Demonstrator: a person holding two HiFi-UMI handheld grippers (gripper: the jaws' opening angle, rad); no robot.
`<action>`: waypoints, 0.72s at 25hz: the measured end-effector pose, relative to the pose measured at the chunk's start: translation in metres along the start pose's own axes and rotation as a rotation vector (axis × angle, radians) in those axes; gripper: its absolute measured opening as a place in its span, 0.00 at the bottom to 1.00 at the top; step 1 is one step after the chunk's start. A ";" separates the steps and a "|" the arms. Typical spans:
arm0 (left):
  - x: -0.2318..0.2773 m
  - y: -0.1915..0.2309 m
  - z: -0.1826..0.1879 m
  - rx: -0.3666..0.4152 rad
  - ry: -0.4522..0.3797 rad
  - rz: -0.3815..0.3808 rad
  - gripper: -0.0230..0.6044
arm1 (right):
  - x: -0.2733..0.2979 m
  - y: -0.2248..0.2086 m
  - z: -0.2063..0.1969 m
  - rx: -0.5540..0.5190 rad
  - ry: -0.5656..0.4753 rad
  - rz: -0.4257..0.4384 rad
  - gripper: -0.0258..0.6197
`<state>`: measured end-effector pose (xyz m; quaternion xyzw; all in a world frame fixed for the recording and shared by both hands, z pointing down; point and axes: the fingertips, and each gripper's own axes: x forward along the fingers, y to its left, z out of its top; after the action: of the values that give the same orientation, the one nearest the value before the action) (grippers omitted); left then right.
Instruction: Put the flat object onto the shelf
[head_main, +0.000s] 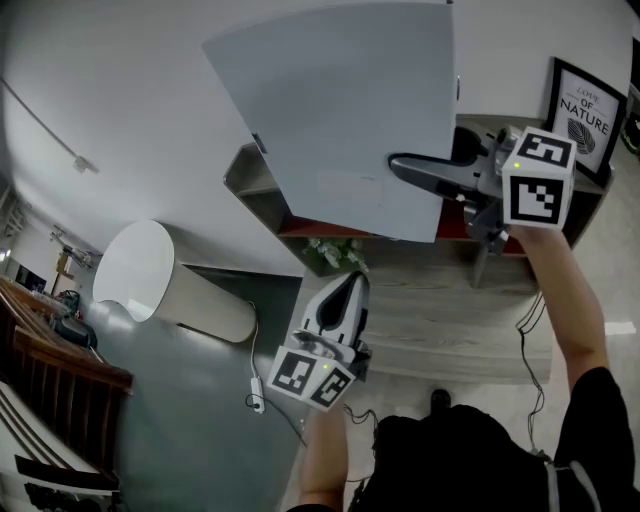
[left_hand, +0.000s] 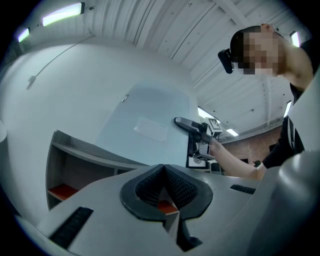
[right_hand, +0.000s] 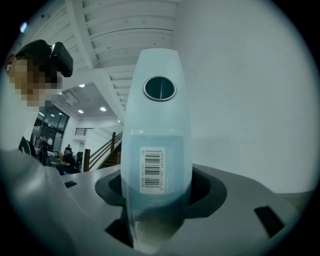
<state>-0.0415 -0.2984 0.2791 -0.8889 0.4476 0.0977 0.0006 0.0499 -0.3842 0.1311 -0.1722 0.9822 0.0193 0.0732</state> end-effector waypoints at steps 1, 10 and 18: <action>0.002 0.000 0.001 0.001 0.001 0.006 0.06 | 0.001 -0.005 0.003 -0.005 0.005 0.003 0.47; 0.016 0.002 -0.005 -0.013 0.011 0.029 0.06 | 0.021 -0.060 0.006 -0.040 0.058 -0.040 0.47; 0.028 0.001 -0.002 -0.009 0.005 0.005 0.06 | 0.039 -0.096 0.000 -0.055 0.111 -0.088 0.47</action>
<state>-0.0259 -0.3215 0.2764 -0.8881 0.4492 0.0973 -0.0046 0.0466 -0.4871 0.1244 -0.2177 0.9753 0.0336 0.0147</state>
